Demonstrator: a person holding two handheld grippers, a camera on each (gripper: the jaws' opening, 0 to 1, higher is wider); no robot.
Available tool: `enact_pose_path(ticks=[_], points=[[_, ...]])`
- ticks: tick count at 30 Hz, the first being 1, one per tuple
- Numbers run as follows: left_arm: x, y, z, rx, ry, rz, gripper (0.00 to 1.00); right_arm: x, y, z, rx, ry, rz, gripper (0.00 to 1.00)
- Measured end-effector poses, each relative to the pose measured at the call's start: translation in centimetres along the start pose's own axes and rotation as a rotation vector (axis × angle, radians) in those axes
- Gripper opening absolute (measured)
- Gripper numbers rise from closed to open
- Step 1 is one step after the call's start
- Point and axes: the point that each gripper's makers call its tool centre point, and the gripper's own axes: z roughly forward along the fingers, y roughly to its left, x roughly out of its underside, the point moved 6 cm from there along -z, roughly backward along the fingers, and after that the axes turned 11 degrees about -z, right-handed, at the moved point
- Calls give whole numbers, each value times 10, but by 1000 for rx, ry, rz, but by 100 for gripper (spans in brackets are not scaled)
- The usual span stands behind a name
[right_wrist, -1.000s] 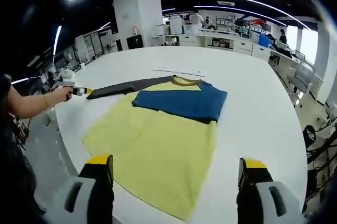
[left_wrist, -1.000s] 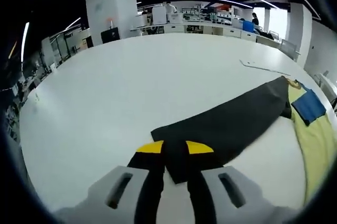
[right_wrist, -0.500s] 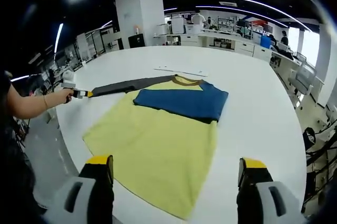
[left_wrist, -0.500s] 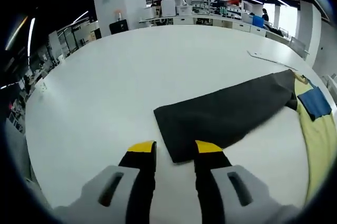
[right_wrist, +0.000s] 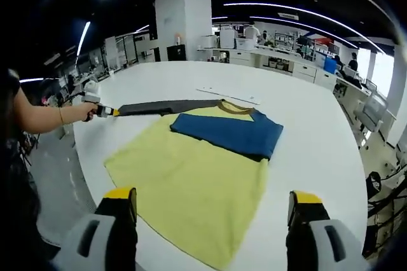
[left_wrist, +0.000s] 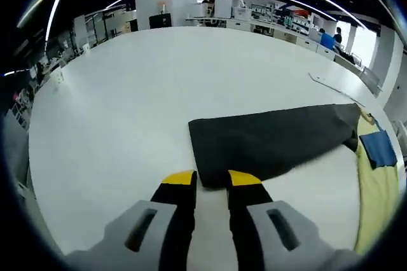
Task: Fold the garment on the visible template until the final outline fits inside the template.
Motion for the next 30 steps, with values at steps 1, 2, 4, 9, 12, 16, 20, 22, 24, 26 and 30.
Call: enact_pose_path(ticks=[1,2,4,9,12,16,20,22,24,26,30], points=[[0,0,-1,-5,-4,0,13,1,1,0,-3,4,1,100],[1,0,-1,-6,-6,-6,13,2,1,0,-5,8,0,100],[1,-1,-2,-18,-12,-18,12,4,2,0,-9,18,-5,100],[0,-8,-4,-16,2,8,6,7,0,2,-4,33,-7,100],[-4,-9,-5,-6,6,105,1,6,0,2,-2,36,-17,100],[-17,-5,-2,29,-15,105,0,5,-2,3,-3,33,-17,100],[-36,-5,0,67,-73,128,0,7,-2,1,-2,40,-23,100],[-42,-5,2,67,-74,130,0,8,-2,1,-3,43,-19,100],[-46,-5,3,68,-83,136,0,10,-2,1,-3,49,-18,100],[-51,-5,5,73,-93,151,0,10,-2,0,-1,49,-16,100],[-58,-7,10,87,-97,194,0,10,-2,-2,5,46,-14,100]])
